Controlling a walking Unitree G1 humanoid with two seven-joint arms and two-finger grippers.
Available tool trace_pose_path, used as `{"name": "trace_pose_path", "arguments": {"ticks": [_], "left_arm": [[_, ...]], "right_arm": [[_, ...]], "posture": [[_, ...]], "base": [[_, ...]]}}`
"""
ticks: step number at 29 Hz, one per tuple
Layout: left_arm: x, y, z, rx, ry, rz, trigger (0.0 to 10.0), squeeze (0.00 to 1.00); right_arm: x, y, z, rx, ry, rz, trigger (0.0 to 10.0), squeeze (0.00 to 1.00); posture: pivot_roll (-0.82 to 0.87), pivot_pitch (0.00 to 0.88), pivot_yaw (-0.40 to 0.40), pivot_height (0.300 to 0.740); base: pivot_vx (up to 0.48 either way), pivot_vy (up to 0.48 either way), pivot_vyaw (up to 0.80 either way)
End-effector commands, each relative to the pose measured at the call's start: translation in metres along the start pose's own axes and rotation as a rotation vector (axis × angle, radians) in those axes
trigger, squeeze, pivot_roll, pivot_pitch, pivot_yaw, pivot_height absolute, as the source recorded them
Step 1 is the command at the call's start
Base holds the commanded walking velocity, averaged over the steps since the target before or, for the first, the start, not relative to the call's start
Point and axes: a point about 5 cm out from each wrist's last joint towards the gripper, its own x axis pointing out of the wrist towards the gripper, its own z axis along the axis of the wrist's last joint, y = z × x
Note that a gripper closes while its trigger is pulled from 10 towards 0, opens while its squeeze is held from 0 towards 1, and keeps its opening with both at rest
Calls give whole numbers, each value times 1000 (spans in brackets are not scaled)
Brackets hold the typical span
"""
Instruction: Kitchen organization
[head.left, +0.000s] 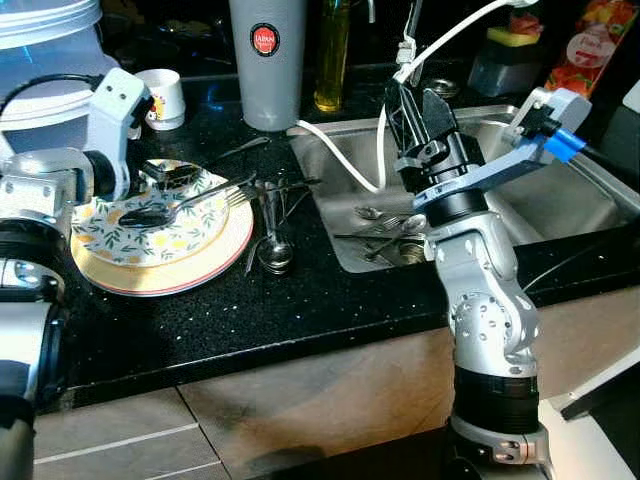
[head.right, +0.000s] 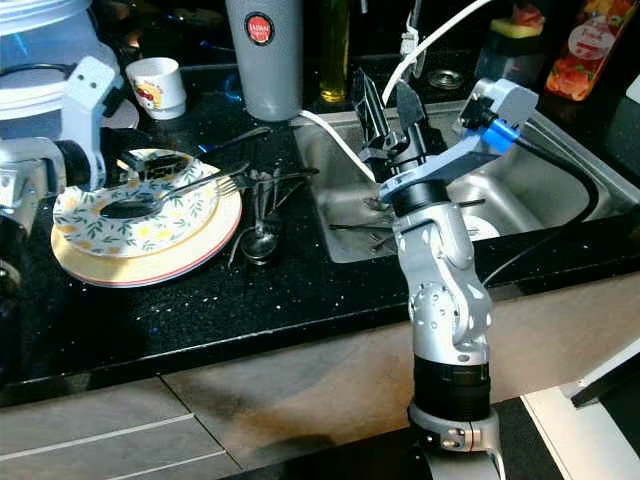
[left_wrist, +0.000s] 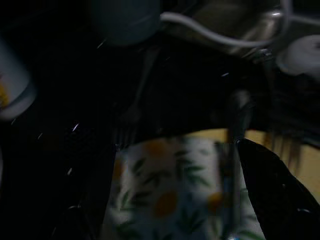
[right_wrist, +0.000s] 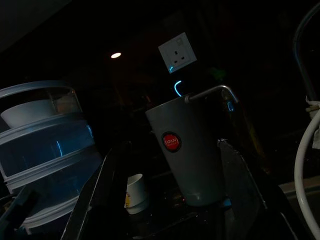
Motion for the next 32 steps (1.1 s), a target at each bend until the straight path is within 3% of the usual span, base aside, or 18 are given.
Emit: {"name": "trace_pose_path", "arguments": {"ticks": [1,10,15,22,23,24,25,32], "left_arm": [[2,-3,3,30,6,-47,10000,0],[-4,-4,-2,77,59,-128,10000,0],[3,-9,-31,157,184,-93,10000,0],[11,-18,-48,159,228,-95,10000,0],[12,-19,-50,151,228,-97,7294,0],[13,-20,-50,142,221,-100,784,0],[13,-21,-50,139,215,-100,0,0],[13,-22,-41,145,147,-115,0,0]], "right_arm": [[-2,-2,-1,-3,-3,-6,10000,0],[1,2,-2,9,-2,14,10000,0],[3,4,-4,19,5,21,10000,0],[3,10,-7,38,18,42,10000,0],[3,13,-8,45,22,49,10000,0],[3,16,-9,55,26,57,10000,0],[3,18,-11,61,29,62,10000,0],[2,27,-21,95,51,65,10000,0]], "posture": [[98,0,41,740],[113,0,32,740],[114,2,21,740],[107,5,9,740],[107,5,9,740],[108,6,9,740],[108,6,9,740],[112,6,13,740]], "base": [[0,0,0],[0,0,0],[0,0,0],[0,0,0],[0,0,0],[0,0,0],[0,0,0],[0,0,0]]}}
